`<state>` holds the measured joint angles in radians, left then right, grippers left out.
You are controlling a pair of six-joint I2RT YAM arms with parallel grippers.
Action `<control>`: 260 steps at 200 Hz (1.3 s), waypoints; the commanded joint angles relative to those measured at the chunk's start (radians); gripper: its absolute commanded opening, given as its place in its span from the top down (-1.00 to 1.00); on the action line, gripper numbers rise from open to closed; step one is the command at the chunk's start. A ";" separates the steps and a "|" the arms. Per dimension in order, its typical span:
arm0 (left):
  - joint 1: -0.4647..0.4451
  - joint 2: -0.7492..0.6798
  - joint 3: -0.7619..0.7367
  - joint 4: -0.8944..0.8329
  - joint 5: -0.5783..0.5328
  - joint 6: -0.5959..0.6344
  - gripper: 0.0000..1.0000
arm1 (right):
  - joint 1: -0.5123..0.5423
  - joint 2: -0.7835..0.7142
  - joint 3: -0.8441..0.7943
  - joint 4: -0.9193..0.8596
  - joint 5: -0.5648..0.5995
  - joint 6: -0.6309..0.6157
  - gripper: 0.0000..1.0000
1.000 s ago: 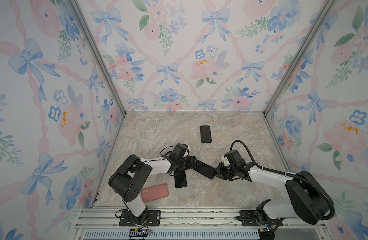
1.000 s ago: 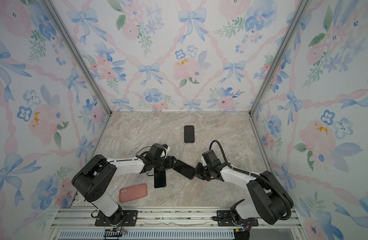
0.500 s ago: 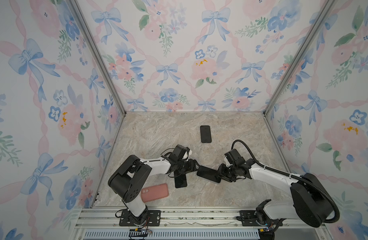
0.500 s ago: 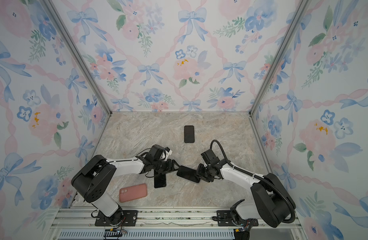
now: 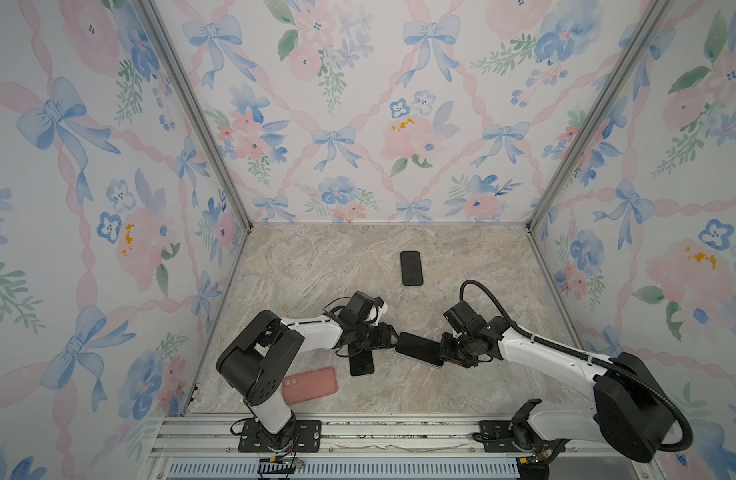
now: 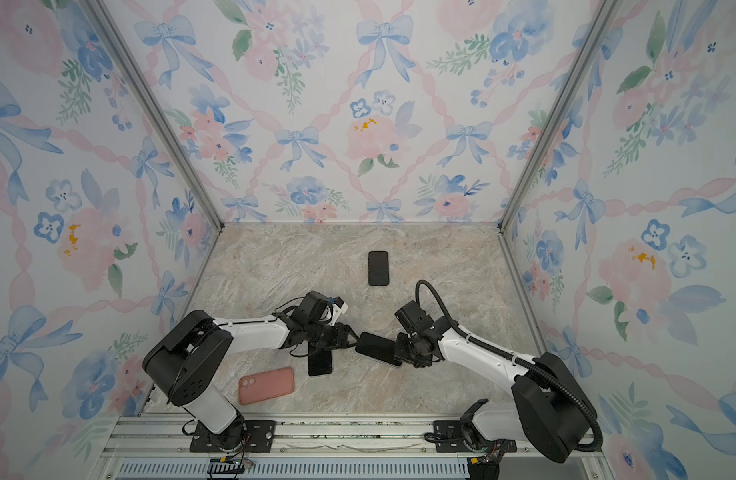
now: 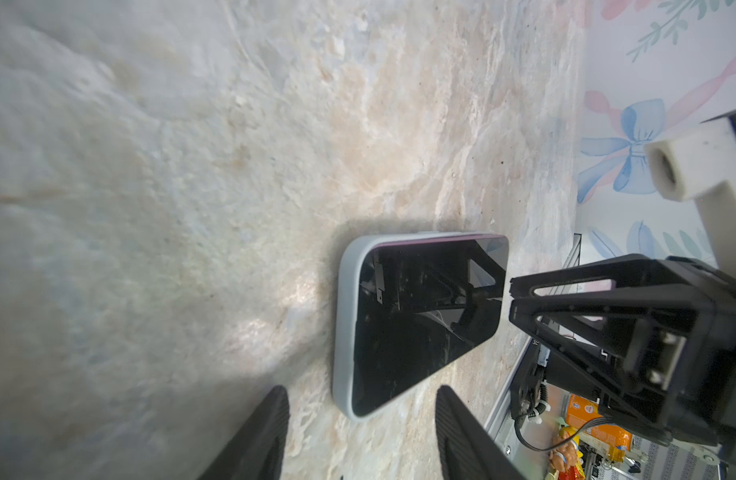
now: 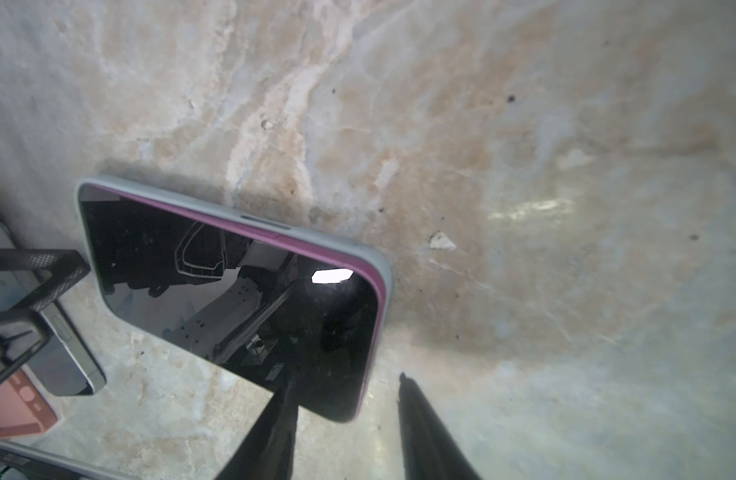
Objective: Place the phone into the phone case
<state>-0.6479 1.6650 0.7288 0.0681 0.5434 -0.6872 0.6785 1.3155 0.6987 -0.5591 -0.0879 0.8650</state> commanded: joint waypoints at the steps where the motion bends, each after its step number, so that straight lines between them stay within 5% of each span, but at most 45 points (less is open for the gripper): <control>1: -0.010 0.023 -0.010 -0.069 0.005 0.040 -0.07 | 0.031 -0.004 0.005 -0.030 0.064 0.020 0.31; 82: -0.030 0.091 0.054 -0.070 0.020 0.045 0.10 | 0.042 0.042 -0.018 0.014 0.042 0.033 0.61; 260: -0.059 0.128 0.061 -0.004 0.058 0.011 0.22 | 0.065 0.086 -0.100 0.211 -0.076 0.109 0.80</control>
<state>-0.6746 1.7447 0.7948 0.0563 0.5835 -0.6662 0.7078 1.3308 0.6502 -0.4942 -0.0624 0.9627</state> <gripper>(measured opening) 0.390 0.106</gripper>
